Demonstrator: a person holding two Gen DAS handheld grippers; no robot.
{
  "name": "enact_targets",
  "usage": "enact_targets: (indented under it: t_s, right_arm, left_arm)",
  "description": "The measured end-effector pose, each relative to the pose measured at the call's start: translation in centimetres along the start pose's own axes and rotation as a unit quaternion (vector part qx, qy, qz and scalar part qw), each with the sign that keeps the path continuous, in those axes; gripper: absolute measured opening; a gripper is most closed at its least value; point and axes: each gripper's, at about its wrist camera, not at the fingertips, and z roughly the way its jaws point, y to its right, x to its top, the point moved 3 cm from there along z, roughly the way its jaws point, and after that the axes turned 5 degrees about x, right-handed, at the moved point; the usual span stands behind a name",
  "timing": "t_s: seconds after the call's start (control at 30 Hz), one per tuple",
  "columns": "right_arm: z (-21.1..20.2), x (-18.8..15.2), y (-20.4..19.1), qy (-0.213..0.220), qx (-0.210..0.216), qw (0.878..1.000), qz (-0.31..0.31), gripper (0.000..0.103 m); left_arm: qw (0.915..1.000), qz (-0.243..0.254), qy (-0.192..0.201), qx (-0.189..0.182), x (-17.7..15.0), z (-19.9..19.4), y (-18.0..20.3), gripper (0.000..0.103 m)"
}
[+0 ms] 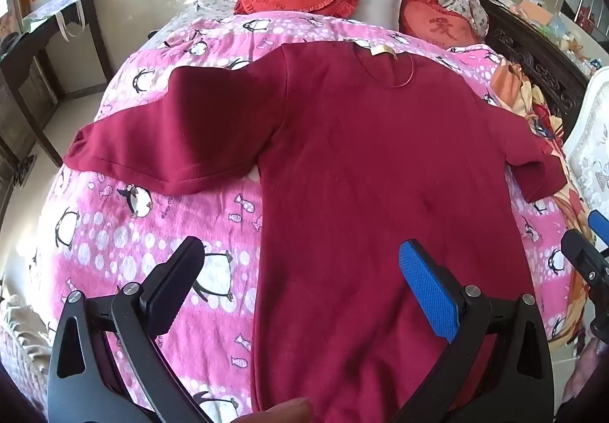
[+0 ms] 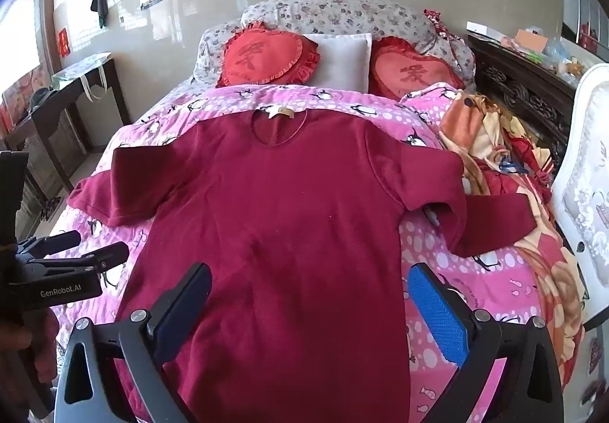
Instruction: Fold small clothes
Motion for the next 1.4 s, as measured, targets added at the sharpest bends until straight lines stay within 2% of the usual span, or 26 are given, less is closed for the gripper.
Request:
enact_targets:
  t_s: [0.27,0.5,0.63,0.77,0.9,0.97,1.13,1.27,1.4]
  right_arm:
    - [-0.2,-0.4,0.7,-0.001,0.007,1.0,0.002,0.102]
    - [0.3,-0.1,0.1,-0.011,-0.017,1.0,-0.001,0.102]
    - [0.4,-0.1,0.3,-0.013,-0.019,1.0,0.002,0.102]
    - [0.4,-0.2,0.6,-0.016,-0.018,1.0,0.006,0.102]
    - [0.7,-0.3,0.9,-0.018,-0.017,1.0,0.013,0.102]
    - [0.7,-0.4,1.0,-0.019,-0.016,1.0,0.013,0.102]
    - [0.6,-0.4,0.9,-0.017,-0.014,1.0,0.015,0.102]
    - [0.3,-0.3,0.8,-0.012,-0.011,1.0,0.016,0.102]
    - [0.1,-0.5,0.8,-0.012,-0.011,1.0,0.014,0.102]
  left_arm:
    - [1.0,-0.001,0.001,-0.003,0.0,0.0,0.0,0.103]
    - [1.0,-0.004,0.0,-0.003,0.1,0.2,-1.0,0.103]
    - [1.0,-0.001,0.001,-0.001,-0.1,0.1,0.1,0.103]
    - [0.9996,0.009,0.026,0.004,-0.5,-0.4,0.3,0.103]
    - [0.9976,0.007,0.053,-0.044,-0.3,-1.0,0.3,0.103]
    - [0.9978,0.017,0.038,-0.052,-0.4,-0.7,0.6,0.103]
    - [0.9984,0.035,0.015,-0.043,-1.2,-0.7,1.0,0.103]
    - [0.9991,0.027,0.021,-0.022,-1.6,-1.1,0.6,0.103]
    - [0.9994,0.016,0.01,-0.028,-2.0,-0.7,0.2,0.103]
